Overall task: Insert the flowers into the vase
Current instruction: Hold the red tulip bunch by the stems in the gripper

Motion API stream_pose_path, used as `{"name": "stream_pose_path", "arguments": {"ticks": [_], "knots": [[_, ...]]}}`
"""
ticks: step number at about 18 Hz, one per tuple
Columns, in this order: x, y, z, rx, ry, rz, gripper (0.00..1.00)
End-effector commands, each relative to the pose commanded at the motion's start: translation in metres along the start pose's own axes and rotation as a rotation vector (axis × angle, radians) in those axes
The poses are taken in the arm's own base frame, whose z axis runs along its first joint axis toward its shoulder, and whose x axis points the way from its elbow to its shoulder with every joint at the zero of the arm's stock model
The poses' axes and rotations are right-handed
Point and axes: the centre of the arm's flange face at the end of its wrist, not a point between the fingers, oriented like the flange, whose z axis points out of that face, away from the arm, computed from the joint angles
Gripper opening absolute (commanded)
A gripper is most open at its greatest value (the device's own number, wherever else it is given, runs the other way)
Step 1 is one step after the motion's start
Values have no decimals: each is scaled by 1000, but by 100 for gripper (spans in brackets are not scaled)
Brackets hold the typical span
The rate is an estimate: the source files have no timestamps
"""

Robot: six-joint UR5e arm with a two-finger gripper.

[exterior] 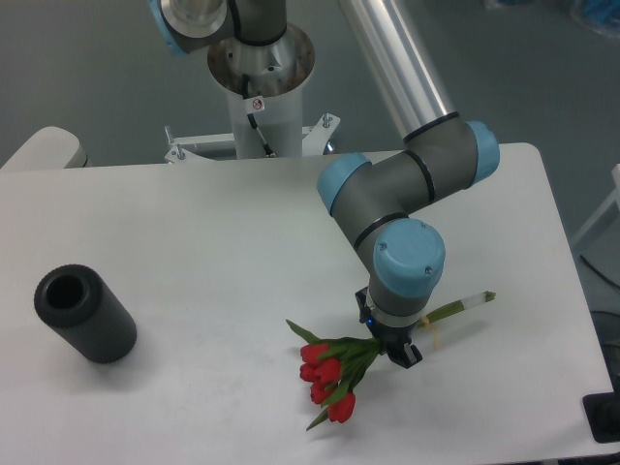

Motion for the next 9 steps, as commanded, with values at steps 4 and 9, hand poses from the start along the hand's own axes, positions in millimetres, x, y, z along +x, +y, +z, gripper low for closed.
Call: {"name": "stream_pose_path", "arguments": {"ticks": [4, 9], "knots": [[1, 0, 0, 0, 0, -3, 0], [4, -7, -2, 6, 5, -21, 0]]}}
